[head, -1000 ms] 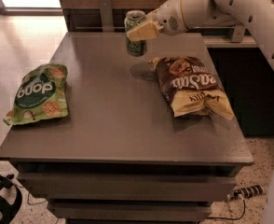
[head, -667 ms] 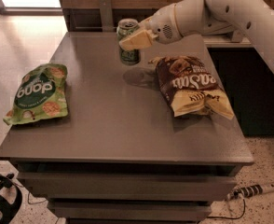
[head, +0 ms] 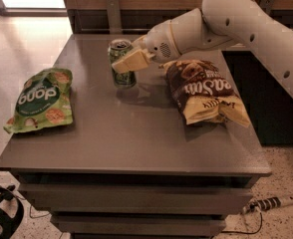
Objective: Move green can near green rice chip bag
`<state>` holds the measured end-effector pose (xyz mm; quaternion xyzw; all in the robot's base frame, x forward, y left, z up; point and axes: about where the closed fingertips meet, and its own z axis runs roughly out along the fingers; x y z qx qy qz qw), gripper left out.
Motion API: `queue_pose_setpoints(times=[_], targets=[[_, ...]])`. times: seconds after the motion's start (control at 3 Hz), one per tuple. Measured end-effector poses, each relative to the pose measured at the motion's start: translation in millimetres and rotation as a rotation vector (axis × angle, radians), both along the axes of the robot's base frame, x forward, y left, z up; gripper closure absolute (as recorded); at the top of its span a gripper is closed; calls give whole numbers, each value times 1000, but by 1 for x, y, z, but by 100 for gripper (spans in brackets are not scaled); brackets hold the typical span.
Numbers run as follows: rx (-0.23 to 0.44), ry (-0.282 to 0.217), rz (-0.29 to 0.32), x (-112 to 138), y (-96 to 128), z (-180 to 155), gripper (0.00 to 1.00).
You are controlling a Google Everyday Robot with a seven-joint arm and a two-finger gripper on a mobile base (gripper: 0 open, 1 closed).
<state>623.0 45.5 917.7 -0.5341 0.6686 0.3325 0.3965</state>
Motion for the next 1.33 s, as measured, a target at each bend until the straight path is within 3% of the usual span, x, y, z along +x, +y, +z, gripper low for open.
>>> queue_pose_setpoints(times=[0.33,1.0,1.33], targets=[[-3,10,20,-13,20,-13,100],[-5,-30,-10,-31,45,-44,100],[-4,-32,-17,-30,47,-45,83]])
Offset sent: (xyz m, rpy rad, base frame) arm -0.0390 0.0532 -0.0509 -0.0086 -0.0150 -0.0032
